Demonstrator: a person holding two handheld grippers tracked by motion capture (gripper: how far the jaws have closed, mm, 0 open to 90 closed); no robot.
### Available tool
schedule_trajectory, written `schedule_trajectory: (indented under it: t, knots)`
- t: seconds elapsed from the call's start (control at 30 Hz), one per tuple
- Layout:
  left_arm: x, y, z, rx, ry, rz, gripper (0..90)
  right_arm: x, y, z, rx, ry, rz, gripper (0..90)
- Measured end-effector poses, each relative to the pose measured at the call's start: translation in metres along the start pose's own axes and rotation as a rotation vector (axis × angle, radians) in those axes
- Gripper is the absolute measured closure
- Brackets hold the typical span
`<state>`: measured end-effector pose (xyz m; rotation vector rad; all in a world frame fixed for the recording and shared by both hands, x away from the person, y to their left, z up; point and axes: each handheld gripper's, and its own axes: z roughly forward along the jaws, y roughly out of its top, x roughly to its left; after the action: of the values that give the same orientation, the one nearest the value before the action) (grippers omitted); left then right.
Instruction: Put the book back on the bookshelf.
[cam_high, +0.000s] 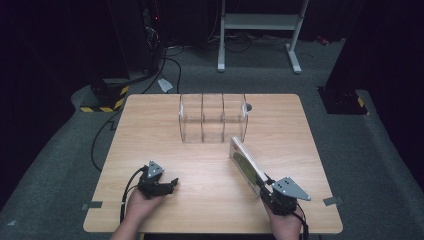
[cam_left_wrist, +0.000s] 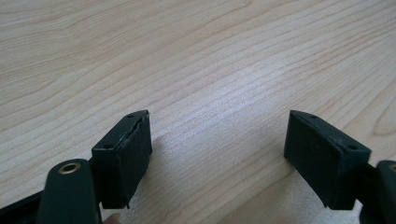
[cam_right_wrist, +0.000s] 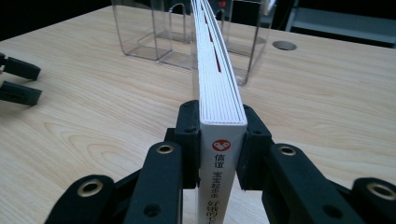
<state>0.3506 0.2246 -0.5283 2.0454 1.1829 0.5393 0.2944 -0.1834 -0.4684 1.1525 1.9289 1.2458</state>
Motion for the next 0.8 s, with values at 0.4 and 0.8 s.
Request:
schedule_trajectory:
  t: [0.4,0.8]
  knots:
    - [0.000,0.000,0.000,0.001,0.002,-0.001,23.5,0.005,0.001,0.008,0.012,0.018,0.050,58.6]
    - [-0.001,0.000,-0.001,0.000,0.006,0.000,23.9,0.006,0.004,0.016,0.041,-0.020,0.063,62.6]
